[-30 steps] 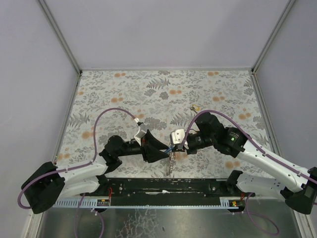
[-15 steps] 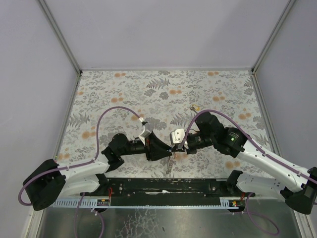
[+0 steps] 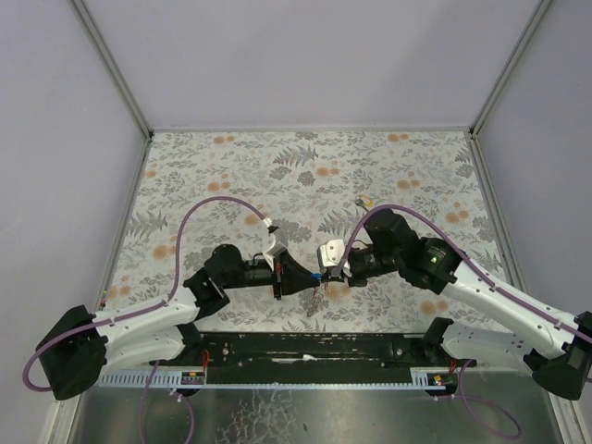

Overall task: Remove the keys from the keyring
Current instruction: Remove the key from the keyring.

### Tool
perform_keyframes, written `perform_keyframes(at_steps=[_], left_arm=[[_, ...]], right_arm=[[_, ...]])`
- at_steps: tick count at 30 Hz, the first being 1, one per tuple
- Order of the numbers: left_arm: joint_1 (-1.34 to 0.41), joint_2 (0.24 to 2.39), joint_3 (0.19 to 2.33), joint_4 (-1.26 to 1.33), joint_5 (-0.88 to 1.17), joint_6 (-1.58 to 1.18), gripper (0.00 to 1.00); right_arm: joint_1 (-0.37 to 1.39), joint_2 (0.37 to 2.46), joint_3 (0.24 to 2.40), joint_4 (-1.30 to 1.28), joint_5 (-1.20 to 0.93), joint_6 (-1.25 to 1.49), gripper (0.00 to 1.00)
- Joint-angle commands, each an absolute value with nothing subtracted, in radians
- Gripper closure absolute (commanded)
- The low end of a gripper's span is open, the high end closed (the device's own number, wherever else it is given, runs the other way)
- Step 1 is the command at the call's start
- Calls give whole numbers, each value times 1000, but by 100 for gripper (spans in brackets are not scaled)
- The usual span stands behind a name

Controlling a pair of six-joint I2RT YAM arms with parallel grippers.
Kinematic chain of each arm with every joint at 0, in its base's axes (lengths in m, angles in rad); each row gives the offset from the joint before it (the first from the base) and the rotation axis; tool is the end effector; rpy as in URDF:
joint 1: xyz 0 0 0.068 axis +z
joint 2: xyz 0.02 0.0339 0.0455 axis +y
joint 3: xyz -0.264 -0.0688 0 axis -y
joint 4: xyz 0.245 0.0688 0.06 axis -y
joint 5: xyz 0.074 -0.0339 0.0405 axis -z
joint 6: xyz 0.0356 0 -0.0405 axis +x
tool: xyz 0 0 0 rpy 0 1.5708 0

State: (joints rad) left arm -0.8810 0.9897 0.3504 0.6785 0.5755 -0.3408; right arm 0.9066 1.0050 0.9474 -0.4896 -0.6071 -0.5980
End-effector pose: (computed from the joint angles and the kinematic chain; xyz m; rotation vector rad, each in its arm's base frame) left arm 0.1195 -0.1753 0.2402 0.9246 1.4466 -1.3766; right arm 0.1163 0.1816 0.3284 -1.6915 1.2709 0.8248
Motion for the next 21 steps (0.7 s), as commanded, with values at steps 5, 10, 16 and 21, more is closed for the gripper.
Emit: perform_keyframes(at_steps=[5, 10, 16, 21], left_arm=[[-939, 959, 530, 345, 473, -180, 100], [-988, 996, 626, 195, 413, -127, 100], [-1012, 1022, 702, 73, 382, -88, 100], [-1022, 1032, 748, 31, 379, -79, 100]], right_arm=[[909, 1016, 957, -447, -586, -598, 91], [910, 1037, 973, -459, -572, -596, 87], [909, 1053, 985, -479, -569, -609, 82], [918, 1064, 986, -482, -570, -618, 81]])
